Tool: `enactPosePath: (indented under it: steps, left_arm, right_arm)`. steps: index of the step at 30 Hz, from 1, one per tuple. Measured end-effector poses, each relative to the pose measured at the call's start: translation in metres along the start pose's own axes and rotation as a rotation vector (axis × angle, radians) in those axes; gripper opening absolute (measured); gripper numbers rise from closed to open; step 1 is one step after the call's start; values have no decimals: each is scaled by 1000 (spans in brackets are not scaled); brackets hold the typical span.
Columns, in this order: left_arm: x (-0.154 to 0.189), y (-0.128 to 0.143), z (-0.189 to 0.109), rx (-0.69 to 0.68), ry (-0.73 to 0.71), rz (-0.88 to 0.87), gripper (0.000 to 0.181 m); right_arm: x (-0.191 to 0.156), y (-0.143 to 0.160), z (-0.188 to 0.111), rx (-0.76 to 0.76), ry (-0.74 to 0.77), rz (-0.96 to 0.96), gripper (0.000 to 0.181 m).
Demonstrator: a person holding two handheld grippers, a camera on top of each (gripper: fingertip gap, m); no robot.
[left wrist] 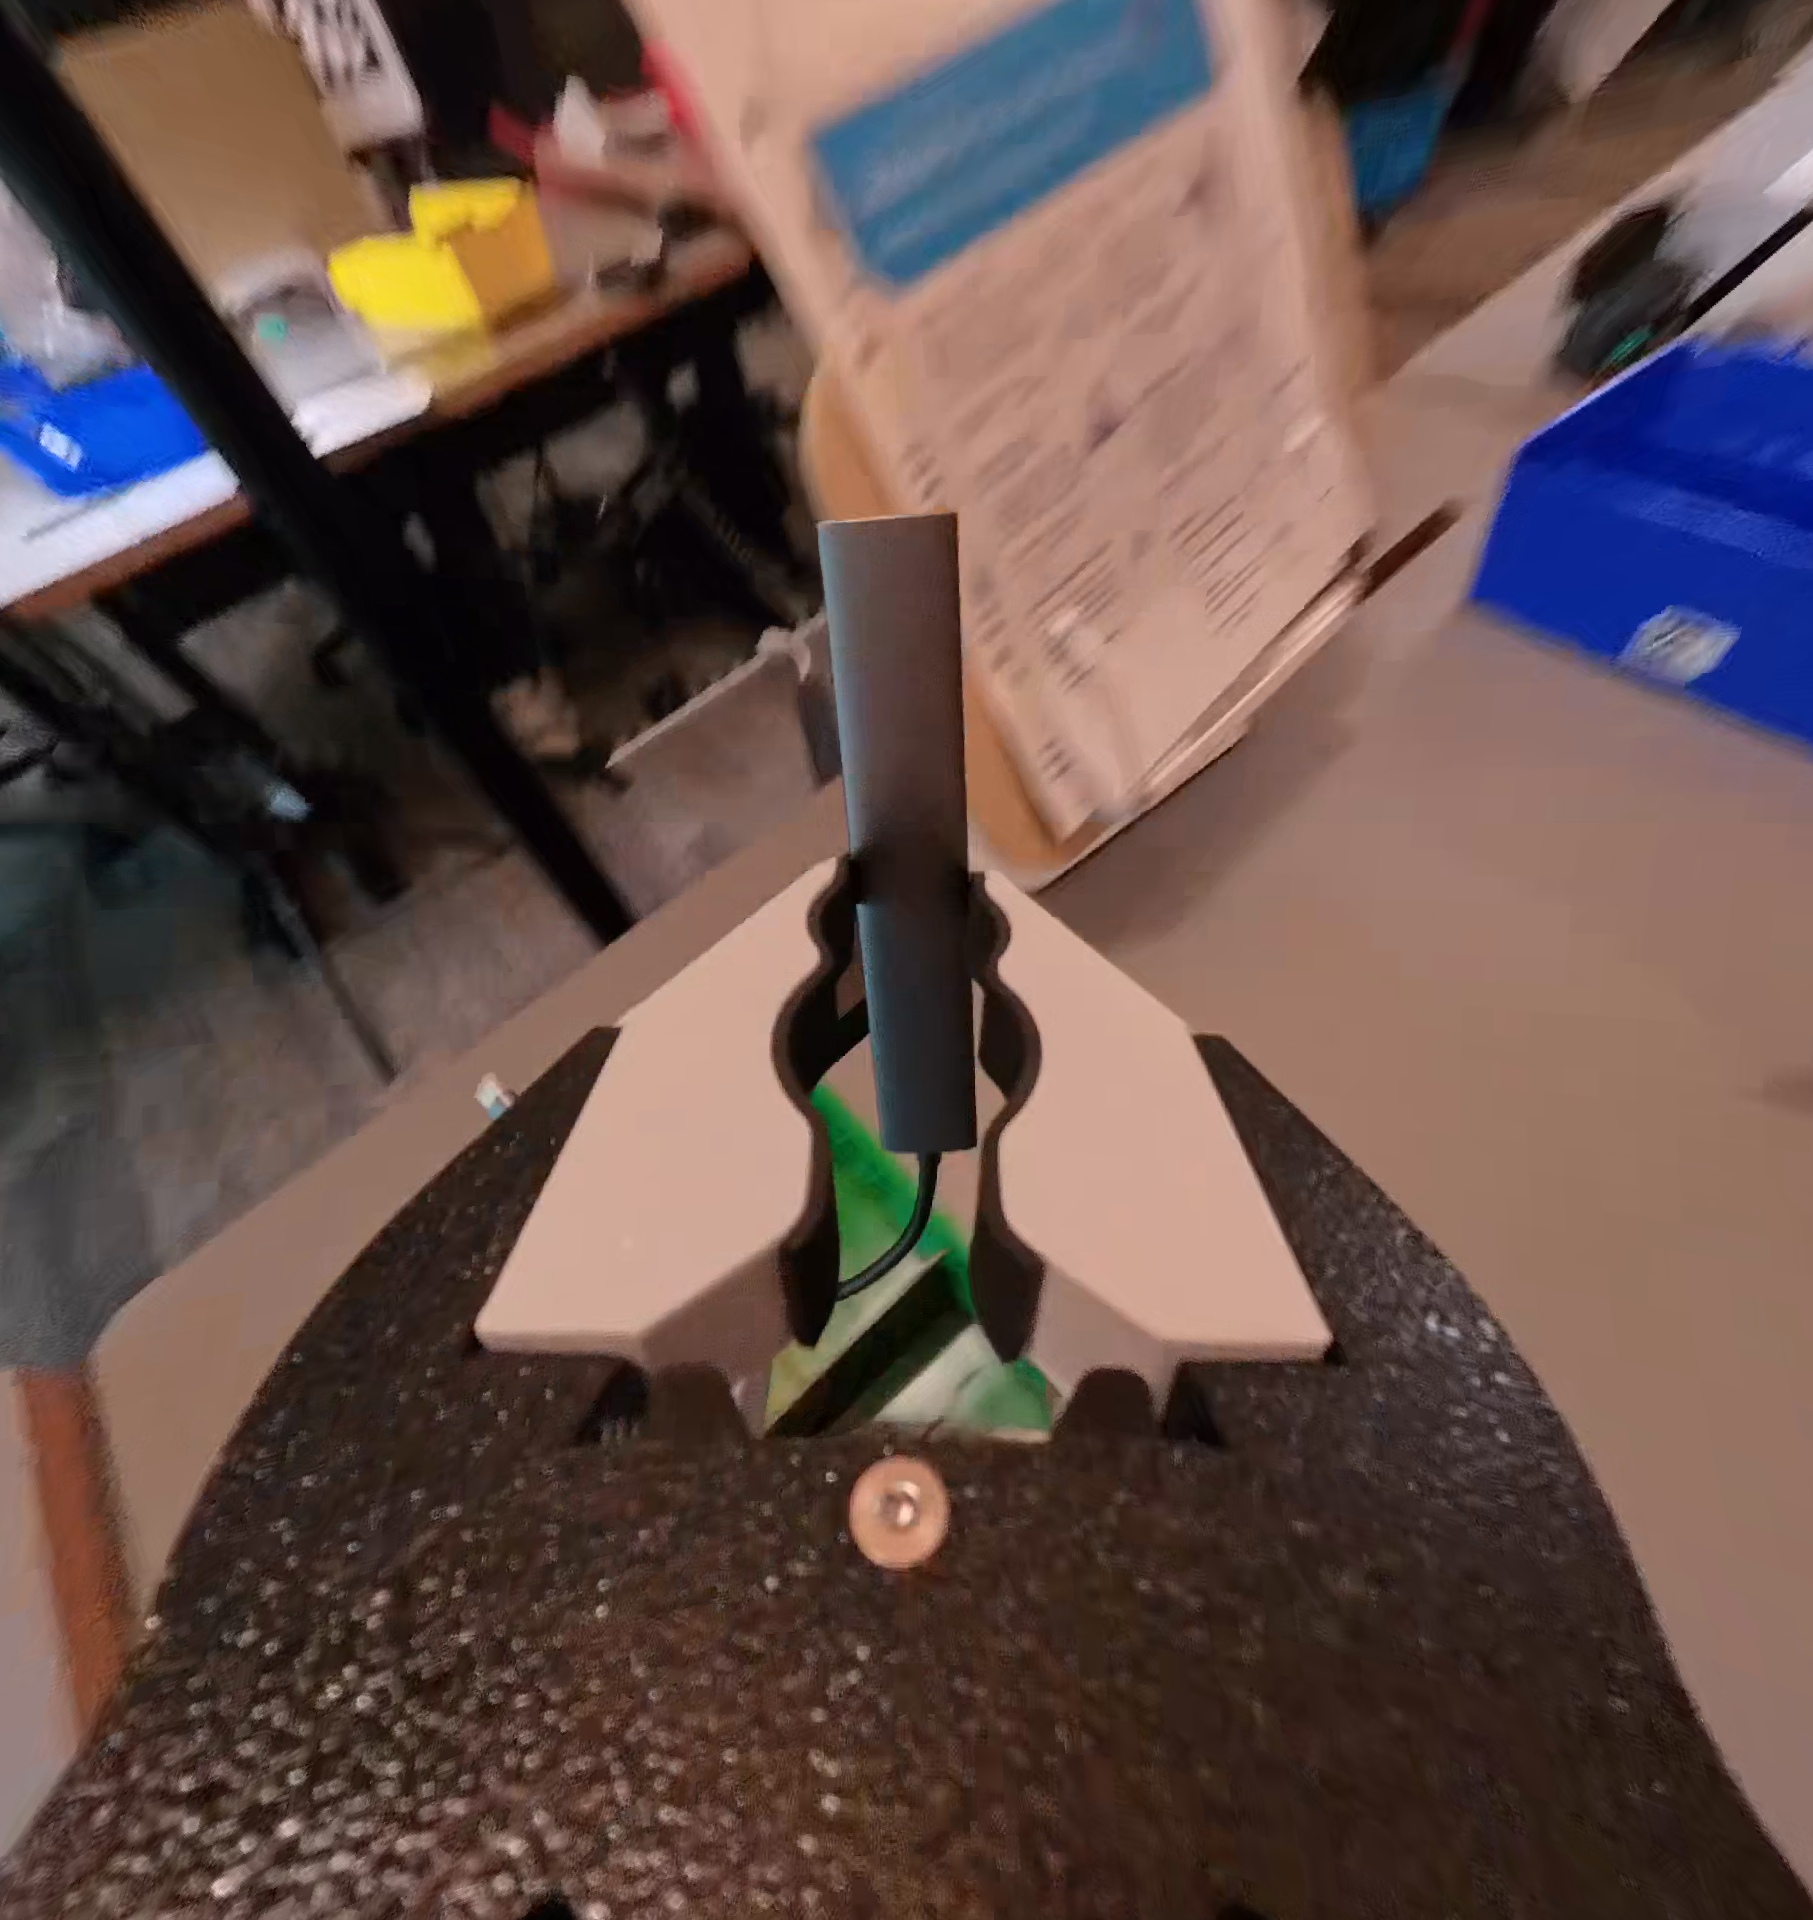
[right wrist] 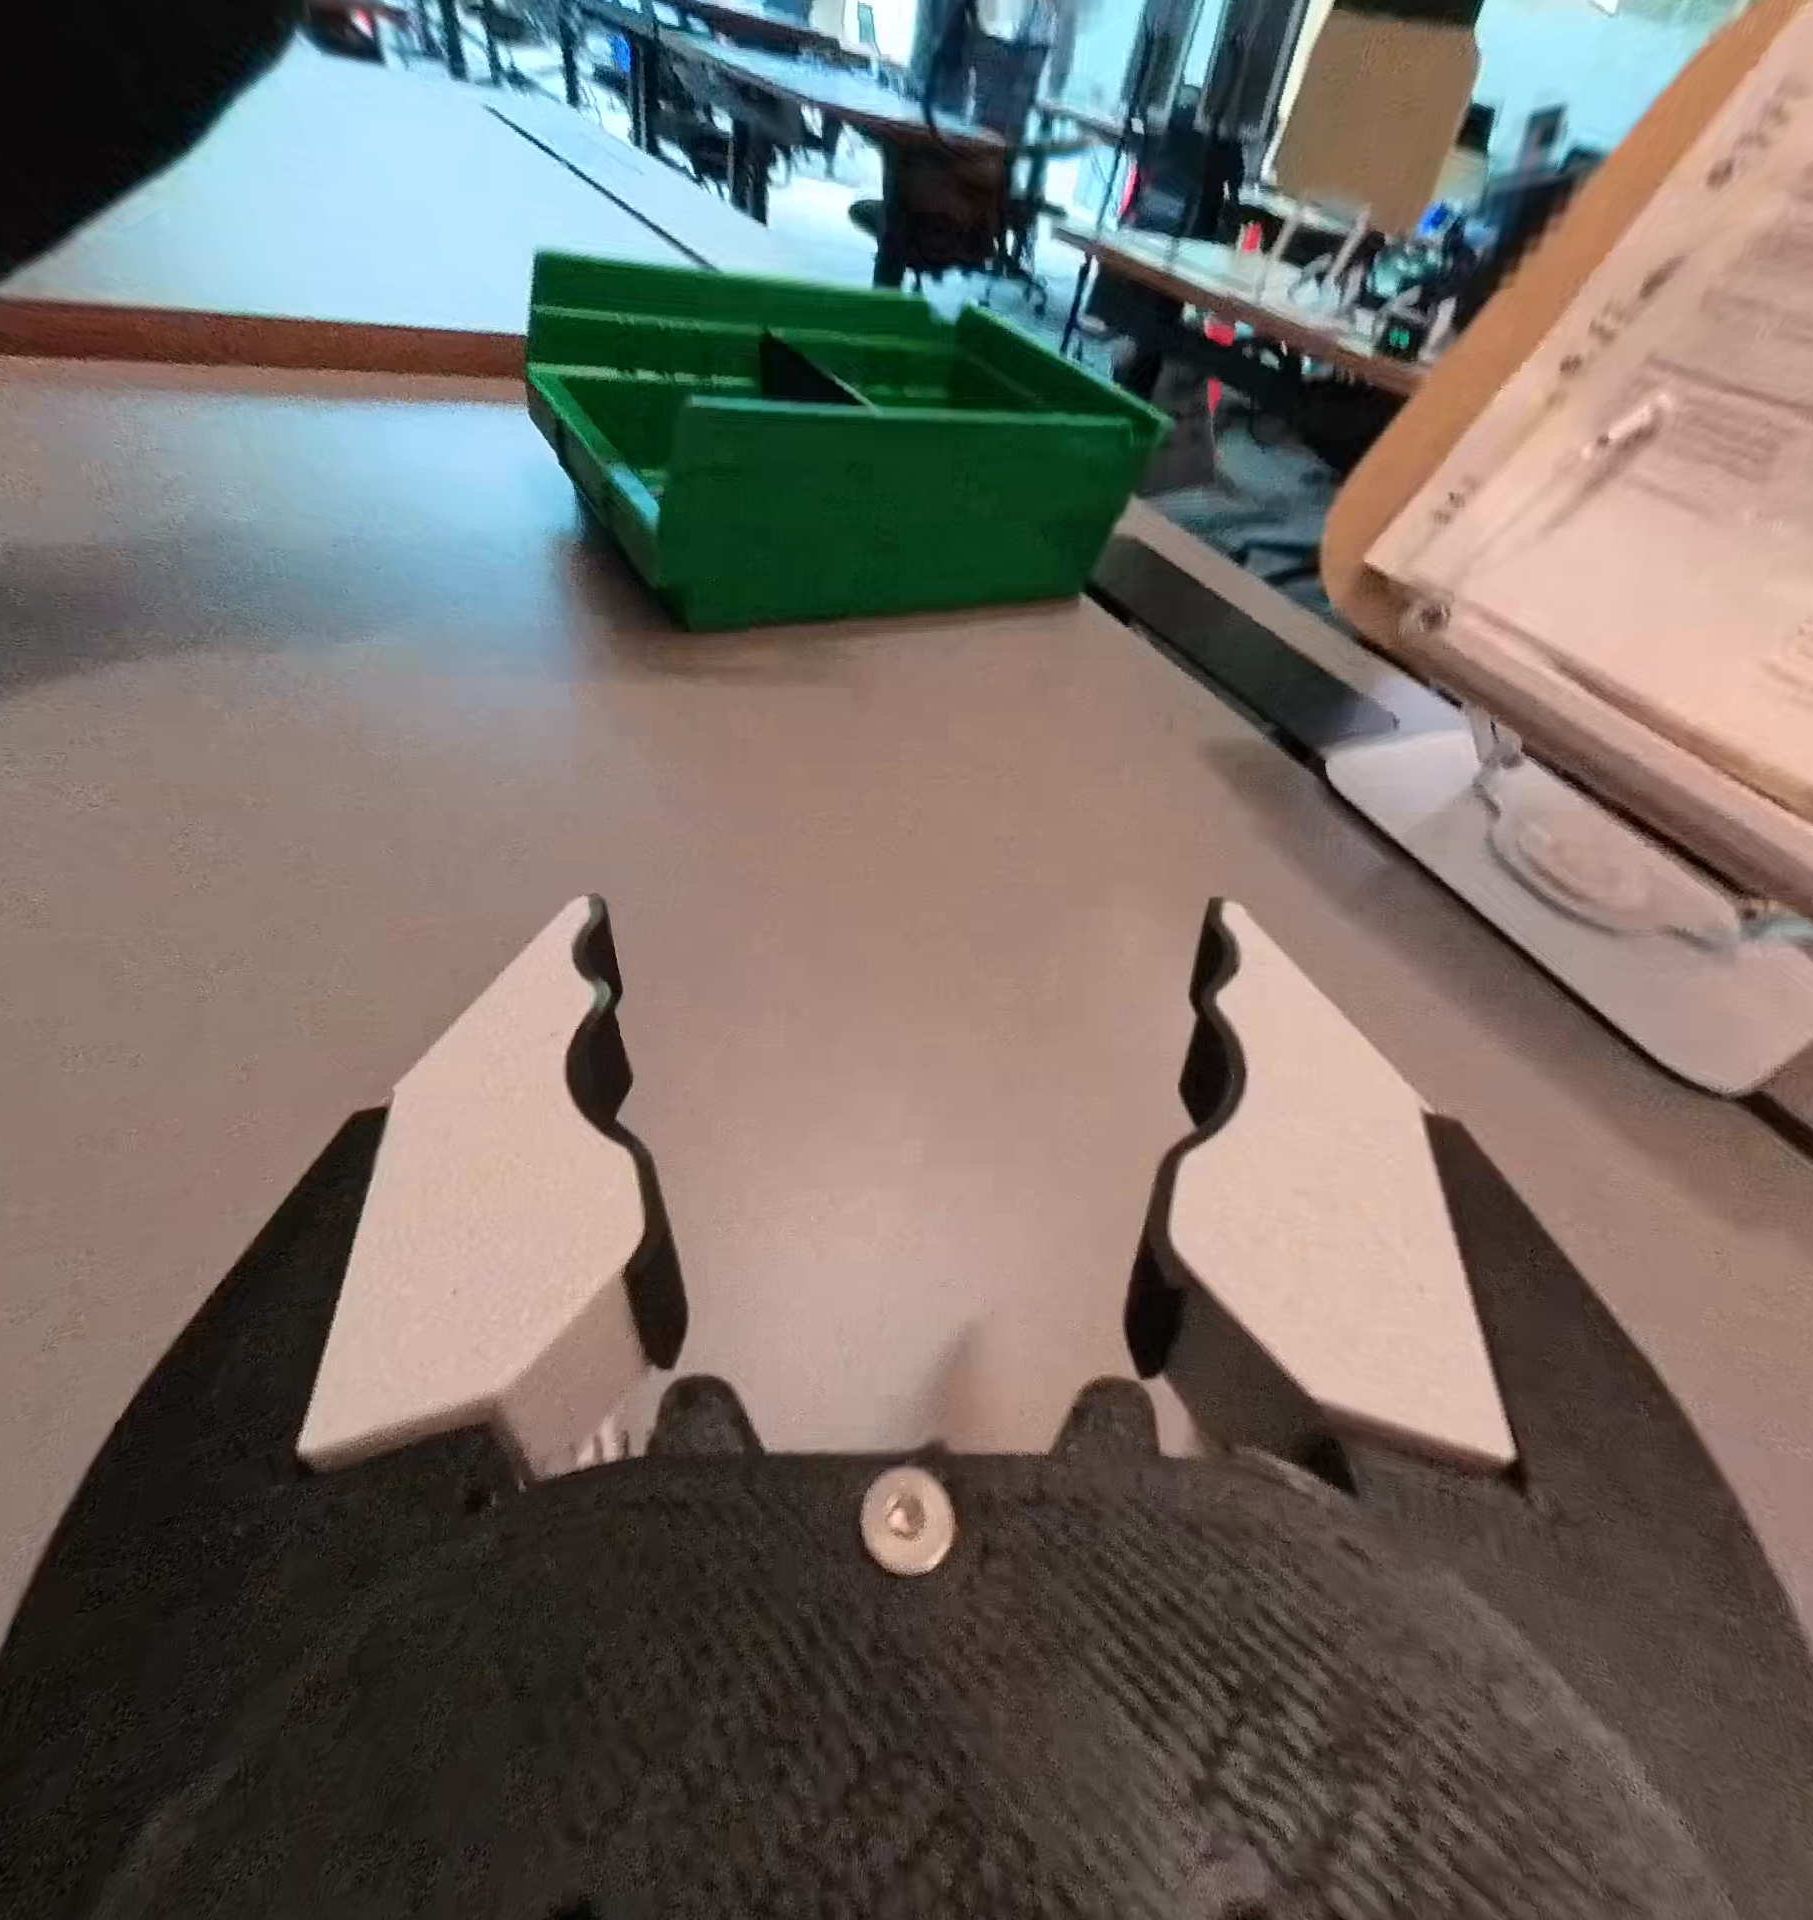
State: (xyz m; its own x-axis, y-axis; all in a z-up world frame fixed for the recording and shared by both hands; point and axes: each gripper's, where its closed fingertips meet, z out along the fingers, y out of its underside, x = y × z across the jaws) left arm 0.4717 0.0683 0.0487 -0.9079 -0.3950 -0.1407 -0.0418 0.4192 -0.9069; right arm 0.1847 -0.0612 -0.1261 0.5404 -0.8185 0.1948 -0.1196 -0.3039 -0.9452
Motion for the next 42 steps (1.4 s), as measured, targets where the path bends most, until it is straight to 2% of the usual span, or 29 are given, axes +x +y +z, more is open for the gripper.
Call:
enactPosePath:
  steps: [3,5,7,9,11,13,16,18,20,22,24,25,27,30,33,36,39,40,42]
  left_arm:
    - [72,-41,-34,202,179,-46,19]
    - [125,-56,-51,342,317,-105,19]
    - [174,-55,-57,436,435,-171,19]
    - [216,-46,-57,519,532,-239,19]
    - [248,-36,-54,612,599,-292,19]
    - [274,-24,-48,670,642,-310,19]
    - [308,-7,-35,687,672,-255,19]
    - [320,-4,-28,700,655,-245,19]
    - [326,-6,-27,725,666,-269,19]
    - [326,-3,-19,698,658,-313,20]
    - [319,7,-9,641,581,-306,22]
    - [312,12,-5,619,505,-286,31]
    - [295,25,-1,562,309,-157,42]
    - [286,43,1,401,15,326,43]
    - [294,56,14,190,-151,818,44]
    - [296,64,31,47,-291,1206,44]
    - [295,77,50,-29,-329,1377,41]
    - [294,79,55,-34,-350,1415,36]
    - [288,75,60,-11,-439,1465,14]
  right_arm:
    - [-7,-43,17,189,-11,-42,98]
    - [-9,-75,23,317,5,-60,90]
    - [-8,-106,21,452,45,-69,86]
    - [-5,-121,19,523,112,-91,77]
    - [-13,-126,11,579,137,-156,75]
    - [-21,-124,2,602,206,-285,64]
    - [-15,-109,-8,589,332,-411,42]
    - [-10,-102,-18,581,374,-439,15]
    - [-2,-102,-32,590,434,-484,10]
    - [11,-96,-39,535,463,-524,7]
    - [24,-84,-44,444,510,-630,7]
    - [36,-75,-46,397,540,-672,7]
    - [50,-55,-44,302,544,-747,7]
    - [59,-27,-35,149,517,-884,7]
    - [60,-13,-20,64,472,-877,7]
    - [50,-11,-10,45,419,-835,7]
    - [42,-16,-7,64,392,-787,7]
    - [40,-18,-8,85,386,-765,7]
    - [36,-20,-9,108,338,-705,7]
